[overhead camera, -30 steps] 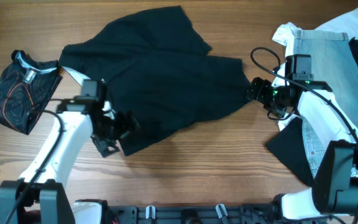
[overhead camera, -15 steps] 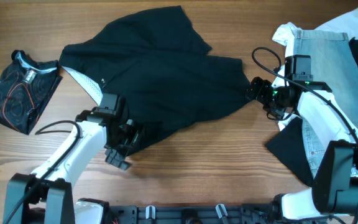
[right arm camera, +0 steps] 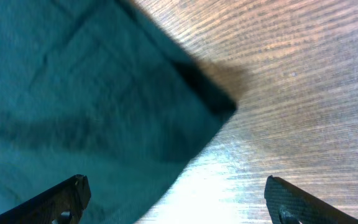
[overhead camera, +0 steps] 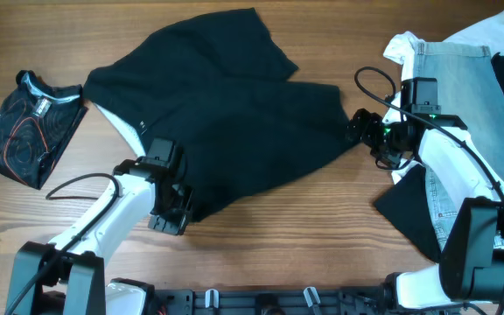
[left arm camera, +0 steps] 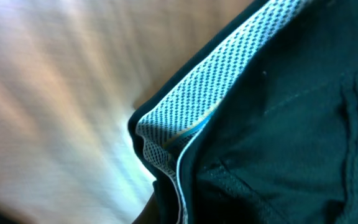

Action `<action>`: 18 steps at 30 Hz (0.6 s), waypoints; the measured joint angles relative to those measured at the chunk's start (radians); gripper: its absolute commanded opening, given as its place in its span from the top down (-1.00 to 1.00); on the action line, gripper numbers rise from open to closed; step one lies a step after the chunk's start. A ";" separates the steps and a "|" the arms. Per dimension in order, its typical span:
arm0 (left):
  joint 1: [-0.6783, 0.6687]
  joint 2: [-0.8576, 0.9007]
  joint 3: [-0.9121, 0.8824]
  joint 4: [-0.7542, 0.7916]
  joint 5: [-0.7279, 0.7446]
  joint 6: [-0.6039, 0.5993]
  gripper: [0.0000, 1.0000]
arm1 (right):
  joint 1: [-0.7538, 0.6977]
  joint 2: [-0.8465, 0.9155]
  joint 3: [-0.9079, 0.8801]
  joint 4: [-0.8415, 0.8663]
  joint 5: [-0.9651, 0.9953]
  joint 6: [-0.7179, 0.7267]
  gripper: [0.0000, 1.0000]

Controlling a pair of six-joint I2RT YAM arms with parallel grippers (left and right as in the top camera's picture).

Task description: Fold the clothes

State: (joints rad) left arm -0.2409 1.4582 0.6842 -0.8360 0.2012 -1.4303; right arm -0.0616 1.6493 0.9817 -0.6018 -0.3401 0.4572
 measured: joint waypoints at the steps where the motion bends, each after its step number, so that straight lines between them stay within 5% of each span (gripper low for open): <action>1: 0.005 0.000 -0.001 -0.026 -0.011 0.009 0.92 | 0.000 0.000 0.000 -0.015 0.000 0.002 -0.91; 10: 0.223 -0.127 -0.004 -0.171 -0.073 0.313 0.92 | 0.034 0.000 -0.123 -0.020 -0.017 0.018 -0.91; 18: 0.230 -0.130 -0.005 -0.178 -0.086 0.360 0.92 | 0.145 -0.011 -0.169 0.139 -0.049 0.127 -0.73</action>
State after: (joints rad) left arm -0.0109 1.3281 0.6796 -1.0138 0.1154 -1.0702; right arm 0.0837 1.6379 0.8127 -0.4629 -0.3889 0.5838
